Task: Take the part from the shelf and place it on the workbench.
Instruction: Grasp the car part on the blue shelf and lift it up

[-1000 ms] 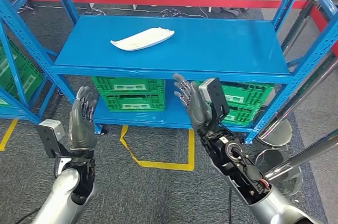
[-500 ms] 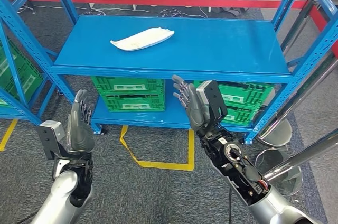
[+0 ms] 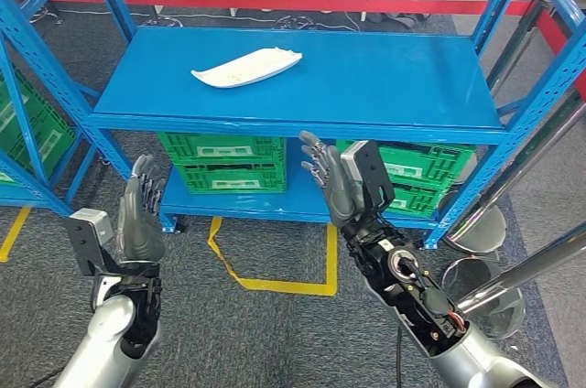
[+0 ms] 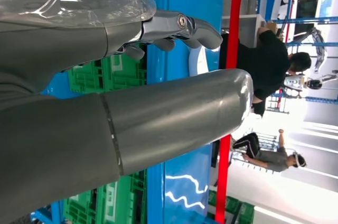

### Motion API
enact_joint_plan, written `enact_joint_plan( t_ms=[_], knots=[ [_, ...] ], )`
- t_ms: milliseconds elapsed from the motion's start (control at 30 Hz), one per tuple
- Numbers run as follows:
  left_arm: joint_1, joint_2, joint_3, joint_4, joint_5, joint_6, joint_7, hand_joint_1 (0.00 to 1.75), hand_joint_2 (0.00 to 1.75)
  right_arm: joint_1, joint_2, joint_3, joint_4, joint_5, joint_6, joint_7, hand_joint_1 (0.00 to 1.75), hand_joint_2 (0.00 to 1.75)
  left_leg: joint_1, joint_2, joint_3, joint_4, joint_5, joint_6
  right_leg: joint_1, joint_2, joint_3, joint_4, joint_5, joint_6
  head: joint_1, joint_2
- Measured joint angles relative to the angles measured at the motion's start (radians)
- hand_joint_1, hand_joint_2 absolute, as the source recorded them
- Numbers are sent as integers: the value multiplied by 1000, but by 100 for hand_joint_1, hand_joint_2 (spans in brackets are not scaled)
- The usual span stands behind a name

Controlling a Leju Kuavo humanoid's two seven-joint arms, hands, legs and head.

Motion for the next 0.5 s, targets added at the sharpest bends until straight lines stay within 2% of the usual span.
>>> enact_joint_plan(
  t_ms=[167,333,500],
  knots=[
    [-2,0,0,0,2,-8,0,0,0,1,0,0,0,3,-4,-5,0,0,-1,0,0,2,-1,1,-1,0,0,0,0,1,0,0],
    [-6,0,0,0,3,-12,0,0,0,1,0,-1,1,13,-4,-6,0,0,-1,0,-3,9,-5,8,-1,0,0,-1,0,4,-1,0],
    [-11,1,0,1,9,-12,-1,0,0,1,0,-1,1,12,1,-6,0,0,-4,0,-9,13,-11,20,-3,-4,3,-5,1,16,-2,0]
  ],
)
